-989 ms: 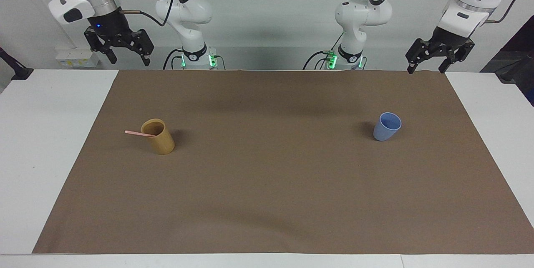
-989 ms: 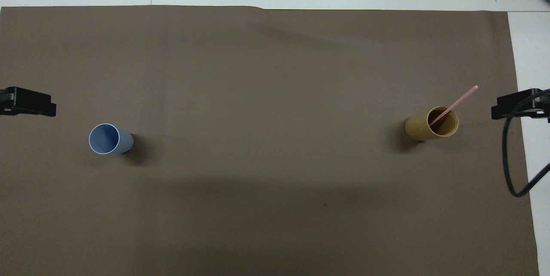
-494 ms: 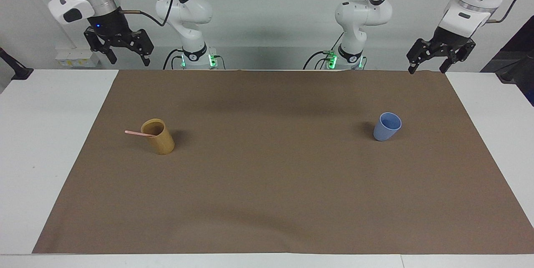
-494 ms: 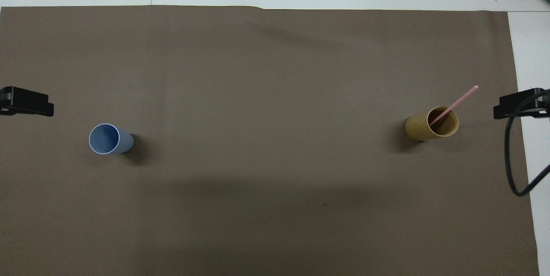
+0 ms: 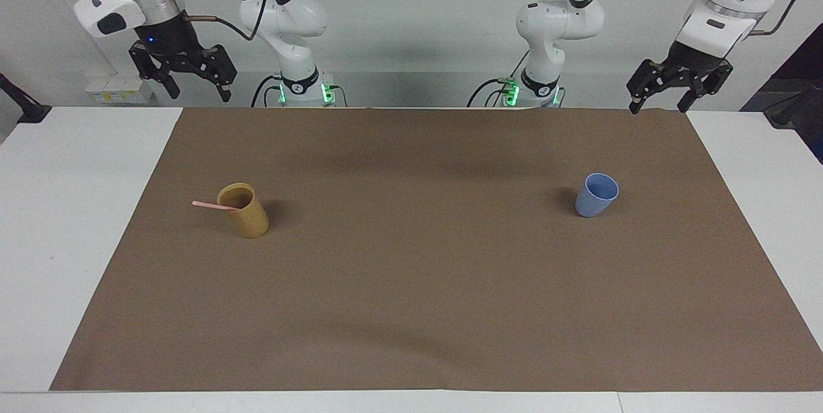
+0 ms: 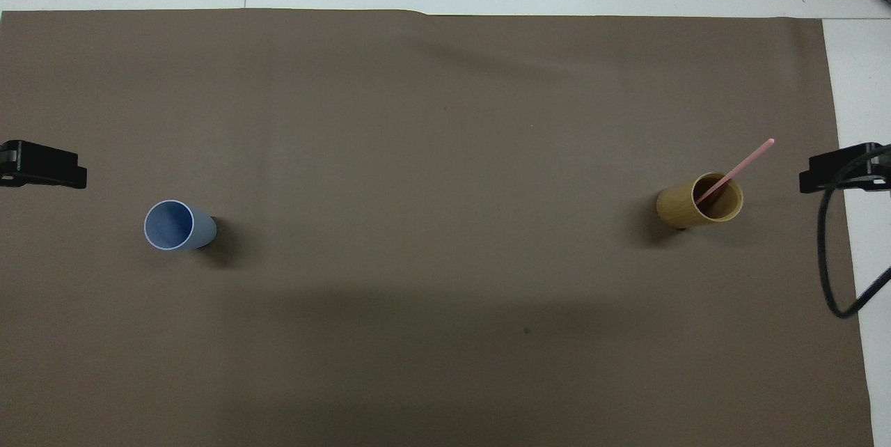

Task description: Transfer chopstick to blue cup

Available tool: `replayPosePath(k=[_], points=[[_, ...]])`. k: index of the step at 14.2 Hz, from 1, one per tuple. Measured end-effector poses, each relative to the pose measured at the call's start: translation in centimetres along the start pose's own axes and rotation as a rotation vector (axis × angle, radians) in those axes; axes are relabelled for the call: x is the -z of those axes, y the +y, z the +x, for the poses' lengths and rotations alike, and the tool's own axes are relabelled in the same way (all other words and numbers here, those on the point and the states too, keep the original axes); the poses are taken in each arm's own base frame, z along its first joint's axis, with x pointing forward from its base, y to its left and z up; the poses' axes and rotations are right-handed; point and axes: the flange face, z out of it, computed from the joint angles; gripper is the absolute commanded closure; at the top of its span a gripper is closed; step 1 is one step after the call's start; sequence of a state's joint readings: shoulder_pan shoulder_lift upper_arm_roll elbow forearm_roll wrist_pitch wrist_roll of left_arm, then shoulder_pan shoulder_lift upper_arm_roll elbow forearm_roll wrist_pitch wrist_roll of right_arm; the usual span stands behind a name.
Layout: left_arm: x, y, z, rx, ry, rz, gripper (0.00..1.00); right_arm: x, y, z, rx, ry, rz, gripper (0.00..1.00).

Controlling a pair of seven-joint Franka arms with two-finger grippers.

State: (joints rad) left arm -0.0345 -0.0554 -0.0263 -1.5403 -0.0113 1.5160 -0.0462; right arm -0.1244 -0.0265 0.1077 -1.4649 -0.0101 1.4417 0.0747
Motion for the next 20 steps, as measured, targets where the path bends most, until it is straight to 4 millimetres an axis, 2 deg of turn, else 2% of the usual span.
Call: replayPosePath(k=[2,5,10,12,14,16,20], points=[[-0.7,-0.1,-0.3,0.001,-0.016,0.001,0.0,0.0,0.0,0.0,0.0,0.0,0.0,0.0],[-4.1,-0.9,-2.0,0.017,-0.059,0.004,0.0,0.0,0.0,0.0,0.0,0.0,0.0,0.0],[-14.4,-6.4,-4.9,0.071,-0.009,0.006,0.0,0.0,0.0,0.0,0.0,0.0,0.0,0.0],[-17.6,-7.1,-5.4,0.074,0.001,0.007,0.0,0.0,0.0,0.0,0.0,0.0,0.0,0.0],[-20.4,-6.8,-5.9,0.068,0.02,0.01,0.0,0.0,0.0,0.0,0.0,0.0,0.0,0.0],[-21.9,-6.8,-6.3,0.068,0.029,0.01,0.0,0.0,0.0,0.0,0.0,0.0,0.0,0.0],[-22.5,-6.9,-6.1,0.069,0.044,0.011,0.0,0.0,0.0,0.0,0.0,0.0,0.0,0.0]])
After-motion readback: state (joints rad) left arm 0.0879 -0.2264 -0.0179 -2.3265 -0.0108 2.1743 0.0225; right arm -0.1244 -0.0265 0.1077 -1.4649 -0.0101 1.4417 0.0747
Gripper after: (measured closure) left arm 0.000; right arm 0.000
